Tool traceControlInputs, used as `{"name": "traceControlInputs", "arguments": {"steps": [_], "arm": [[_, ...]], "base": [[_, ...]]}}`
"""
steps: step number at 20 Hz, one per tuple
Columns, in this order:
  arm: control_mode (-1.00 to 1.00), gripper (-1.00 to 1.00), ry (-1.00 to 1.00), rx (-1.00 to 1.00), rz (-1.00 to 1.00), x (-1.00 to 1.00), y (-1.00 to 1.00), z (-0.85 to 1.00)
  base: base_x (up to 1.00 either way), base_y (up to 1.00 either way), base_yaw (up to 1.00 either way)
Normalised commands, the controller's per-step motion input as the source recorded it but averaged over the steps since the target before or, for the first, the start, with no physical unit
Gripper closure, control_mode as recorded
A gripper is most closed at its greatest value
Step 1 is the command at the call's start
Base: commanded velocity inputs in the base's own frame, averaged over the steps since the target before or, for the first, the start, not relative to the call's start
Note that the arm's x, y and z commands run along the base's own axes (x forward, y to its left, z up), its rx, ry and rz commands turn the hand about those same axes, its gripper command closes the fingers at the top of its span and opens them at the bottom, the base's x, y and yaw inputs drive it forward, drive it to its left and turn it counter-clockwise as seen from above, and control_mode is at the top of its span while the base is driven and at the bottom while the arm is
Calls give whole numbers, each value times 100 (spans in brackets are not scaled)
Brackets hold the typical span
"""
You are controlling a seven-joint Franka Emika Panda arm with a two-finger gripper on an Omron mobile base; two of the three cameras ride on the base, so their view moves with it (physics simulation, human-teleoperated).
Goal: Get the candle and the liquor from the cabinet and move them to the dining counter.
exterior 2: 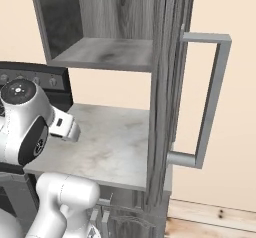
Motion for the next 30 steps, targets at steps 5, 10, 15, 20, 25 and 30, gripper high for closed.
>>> {"name": "traceControlInputs", "arguments": {"steps": [5, 10, 15, 20, 25, 30], "arm": [[-100, -100, -26, 0, -38, -13, 0, 20], [-100, -100, -15, 0, -43, -8, 0, 27], [-100, -100, 1, 0, -25, -1, -4, 31], [-100, -100, 1, 0, -2, -10, -15, 33], [-100, -100, -1, 0, 4, -16, -19, 39], [-100, -100, 0, 0, 5, -8, -10, 38]], "base": [[0, 0, 0], [0, 0, 0], [0, 0, 0], [0, 0, 0], [0, 0, 0], [0, 0, 0]]}}
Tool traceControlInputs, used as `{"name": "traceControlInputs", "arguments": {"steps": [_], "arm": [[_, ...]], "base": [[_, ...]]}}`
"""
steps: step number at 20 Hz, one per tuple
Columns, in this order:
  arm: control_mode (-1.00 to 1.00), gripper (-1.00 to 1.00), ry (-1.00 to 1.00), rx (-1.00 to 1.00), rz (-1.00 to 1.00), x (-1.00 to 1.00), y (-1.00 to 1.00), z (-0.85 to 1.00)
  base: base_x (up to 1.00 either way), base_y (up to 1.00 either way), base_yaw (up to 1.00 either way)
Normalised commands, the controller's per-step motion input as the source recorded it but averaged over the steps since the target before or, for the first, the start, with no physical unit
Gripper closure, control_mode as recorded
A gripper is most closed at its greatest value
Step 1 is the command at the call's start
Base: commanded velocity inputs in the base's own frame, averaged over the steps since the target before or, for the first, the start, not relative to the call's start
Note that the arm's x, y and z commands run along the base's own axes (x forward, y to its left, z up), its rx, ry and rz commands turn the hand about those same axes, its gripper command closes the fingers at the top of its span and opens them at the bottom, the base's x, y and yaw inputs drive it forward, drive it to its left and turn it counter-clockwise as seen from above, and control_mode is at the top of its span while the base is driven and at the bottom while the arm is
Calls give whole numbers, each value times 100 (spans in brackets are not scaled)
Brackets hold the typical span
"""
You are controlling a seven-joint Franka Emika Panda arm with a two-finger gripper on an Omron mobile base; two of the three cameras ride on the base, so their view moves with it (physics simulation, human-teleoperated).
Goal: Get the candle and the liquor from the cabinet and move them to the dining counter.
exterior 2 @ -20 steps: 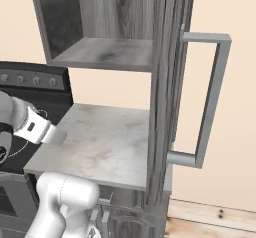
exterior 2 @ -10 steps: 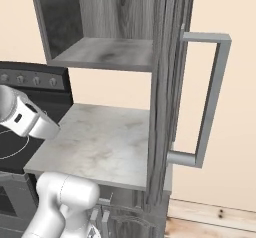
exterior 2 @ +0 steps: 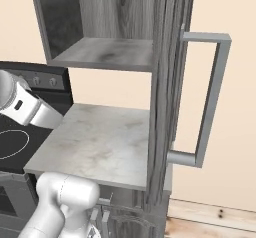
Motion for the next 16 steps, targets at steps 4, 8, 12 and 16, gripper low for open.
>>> {"name": "traceControlInputs", "arguments": {"steps": [4, 8, 12, 16], "arm": [[-100, -100, -7, -6, 0, -1, -4, 28], [-100, -100, -11, -2, 0, 1, -2, 32], [-100, -100, -14, -1, 0, 2, -6, 30], [-100, -100, -19, -7, 0, 6, -8, 23]], "base": [[0, 0, 0], [0, 0, 0], [0, 0, 0], [0, 0, 0]]}}
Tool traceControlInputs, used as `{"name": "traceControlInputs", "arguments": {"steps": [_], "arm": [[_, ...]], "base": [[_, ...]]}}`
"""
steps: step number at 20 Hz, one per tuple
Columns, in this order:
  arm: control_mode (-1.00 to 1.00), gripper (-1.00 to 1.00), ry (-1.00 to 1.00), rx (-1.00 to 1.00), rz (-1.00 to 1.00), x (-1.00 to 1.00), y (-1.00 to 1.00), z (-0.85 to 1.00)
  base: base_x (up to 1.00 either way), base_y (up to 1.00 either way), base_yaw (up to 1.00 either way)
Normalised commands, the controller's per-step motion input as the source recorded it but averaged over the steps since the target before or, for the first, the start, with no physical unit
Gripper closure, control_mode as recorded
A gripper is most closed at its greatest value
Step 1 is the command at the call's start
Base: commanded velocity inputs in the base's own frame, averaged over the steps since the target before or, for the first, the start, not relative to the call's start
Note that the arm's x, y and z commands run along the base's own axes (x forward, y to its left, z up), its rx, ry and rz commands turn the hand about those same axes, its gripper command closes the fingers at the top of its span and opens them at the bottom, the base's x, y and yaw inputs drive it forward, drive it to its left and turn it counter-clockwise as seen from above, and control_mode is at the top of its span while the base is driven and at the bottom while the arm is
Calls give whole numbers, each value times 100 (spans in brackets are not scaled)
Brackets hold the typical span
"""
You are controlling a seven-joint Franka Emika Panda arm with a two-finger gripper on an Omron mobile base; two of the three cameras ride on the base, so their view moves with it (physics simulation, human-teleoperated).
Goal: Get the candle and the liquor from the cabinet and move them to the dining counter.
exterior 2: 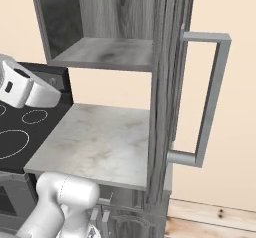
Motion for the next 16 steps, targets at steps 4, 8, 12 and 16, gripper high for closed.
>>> {"name": "traceControlInputs", "arguments": {"steps": [4, 8, 12, 16], "arm": [[-100, -100, -14, -4, 0, 10, -14, 17], [-100, -100, -9, -1, 0, 14, -13, 24], [-100, -100, 0, 0, -4, 26, -10, 28], [-100, -100, 0, 0, -7, 27, -12, 28]], "base": [[0, 0, 0], [0, 0, 0], [0, 0, 0], [0, 0, 0]]}}
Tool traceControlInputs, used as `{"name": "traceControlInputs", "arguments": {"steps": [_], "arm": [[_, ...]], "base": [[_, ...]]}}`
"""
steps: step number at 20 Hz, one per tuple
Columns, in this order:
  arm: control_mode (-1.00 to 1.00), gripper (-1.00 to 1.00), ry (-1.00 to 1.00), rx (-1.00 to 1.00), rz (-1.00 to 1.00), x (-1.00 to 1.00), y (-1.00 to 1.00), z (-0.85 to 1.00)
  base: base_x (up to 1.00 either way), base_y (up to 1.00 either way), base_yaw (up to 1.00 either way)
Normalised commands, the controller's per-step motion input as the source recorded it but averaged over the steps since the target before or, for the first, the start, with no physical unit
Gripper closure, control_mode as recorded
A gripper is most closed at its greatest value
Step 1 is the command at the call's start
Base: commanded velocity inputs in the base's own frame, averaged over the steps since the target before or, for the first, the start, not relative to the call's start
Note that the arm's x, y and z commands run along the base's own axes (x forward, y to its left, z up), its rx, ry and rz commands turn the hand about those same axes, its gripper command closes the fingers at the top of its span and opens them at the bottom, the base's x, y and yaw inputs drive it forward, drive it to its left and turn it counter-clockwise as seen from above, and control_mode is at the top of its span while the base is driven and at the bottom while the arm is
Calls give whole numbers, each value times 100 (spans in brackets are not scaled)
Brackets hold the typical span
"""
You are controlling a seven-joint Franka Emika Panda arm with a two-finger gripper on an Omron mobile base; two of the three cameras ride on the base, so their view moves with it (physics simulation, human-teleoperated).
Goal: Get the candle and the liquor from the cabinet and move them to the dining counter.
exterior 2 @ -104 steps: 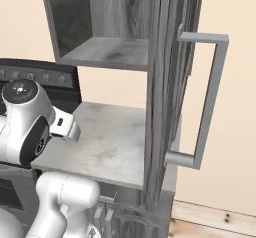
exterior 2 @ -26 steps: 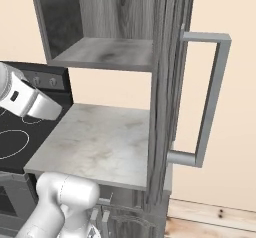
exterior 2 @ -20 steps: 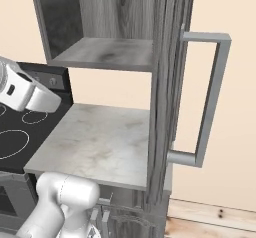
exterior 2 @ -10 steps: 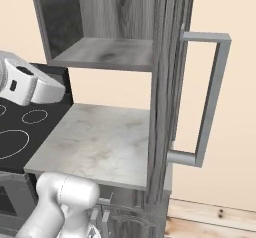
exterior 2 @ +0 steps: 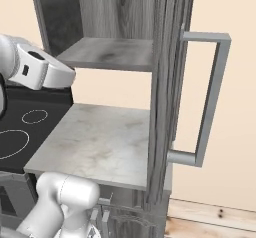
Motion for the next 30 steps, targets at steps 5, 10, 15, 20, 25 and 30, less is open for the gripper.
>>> {"name": "traceControlInputs", "arguments": {"steps": [5, 10, 15, 20, 25, 30], "arm": [[-100, -100, 2, 0, -13, 35, -20, 11], [-100, -100, 0, 0, -8, 43, -31, 0], [-100, -100, 3, 0, -1, 45, -24, 0], [-100, -100, 0, 0, 3, 38, -15, -8], [-100, -100, 5, 0, 0, 38, -8, -11], [-100, -100, 0, -1, 0, 34, -3, -17]], "base": [[0, 0, 0], [0, 0, 0], [0, 0, 0], [0, 0, 0], [0, 0, 0], [0, 0, 0]]}}
